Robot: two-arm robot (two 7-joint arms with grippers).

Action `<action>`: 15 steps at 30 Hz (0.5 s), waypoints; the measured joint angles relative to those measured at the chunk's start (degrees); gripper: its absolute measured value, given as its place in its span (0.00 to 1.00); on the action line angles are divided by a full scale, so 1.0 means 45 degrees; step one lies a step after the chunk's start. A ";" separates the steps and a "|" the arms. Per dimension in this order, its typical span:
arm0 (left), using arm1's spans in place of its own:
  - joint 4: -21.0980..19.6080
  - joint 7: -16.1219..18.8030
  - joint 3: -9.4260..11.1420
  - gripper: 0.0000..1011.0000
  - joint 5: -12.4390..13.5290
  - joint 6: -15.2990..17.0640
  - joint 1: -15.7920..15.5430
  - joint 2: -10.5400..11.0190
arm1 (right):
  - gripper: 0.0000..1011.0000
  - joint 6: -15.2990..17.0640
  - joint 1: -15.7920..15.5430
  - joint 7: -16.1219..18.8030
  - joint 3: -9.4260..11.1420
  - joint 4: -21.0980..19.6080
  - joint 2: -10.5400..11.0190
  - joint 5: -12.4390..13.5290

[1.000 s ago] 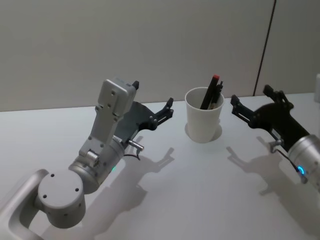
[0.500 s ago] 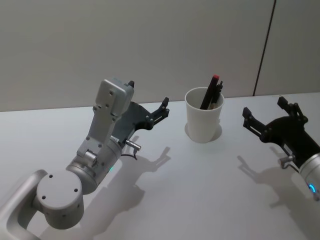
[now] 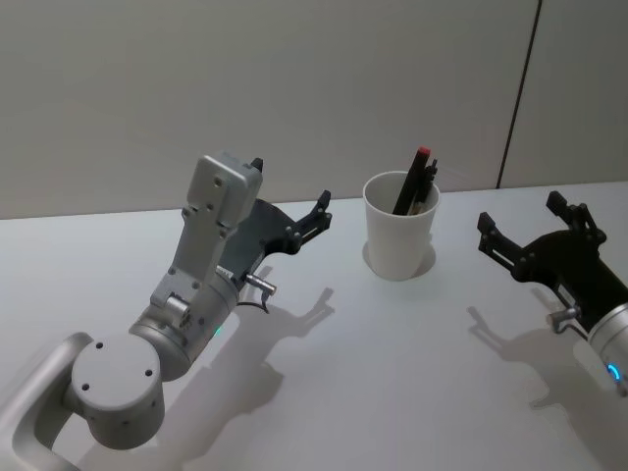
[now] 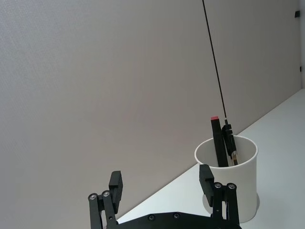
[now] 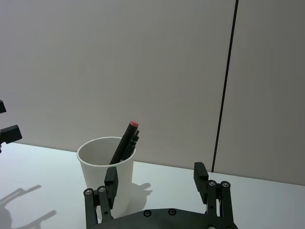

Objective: Place the pen into the pen holder.

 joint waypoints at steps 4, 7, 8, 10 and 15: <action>0.0005 0.0000 -0.0001 0.99 0.0000 -0.0001 0.0000 0.0000 | 0.99 0.0000 0.0000 0.0001 -0.0004 0.0000 0.0000 0.0000; 0.0006 0.0000 -0.0001 0.99 0.0000 -0.0001 0.0000 0.0000 | 0.99 -0.0001 0.0000 0.0001 -0.0008 0.0000 0.0000 0.0000; 0.0007 0.0000 -0.0001 0.99 0.0000 -0.0001 0.0000 0.0000 | 0.99 0.0000 0.0000 0.0002 -0.0009 0.0000 0.0000 0.0001; 0.0008 0.0000 -0.0001 0.99 0.0000 -0.0001 0.0000 0.0000 | 0.99 0.0001 0.0000 0.0002 -0.0010 0.0000 -0.0001 0.0000; 0.0008 -0.0001 -0.0001 0.99 0.0000 -0.0001 0.0000 0.0000 | 0.99 0.0005 0.0000 0.0002 -0.0010 0.0003 -0.0001 0.0001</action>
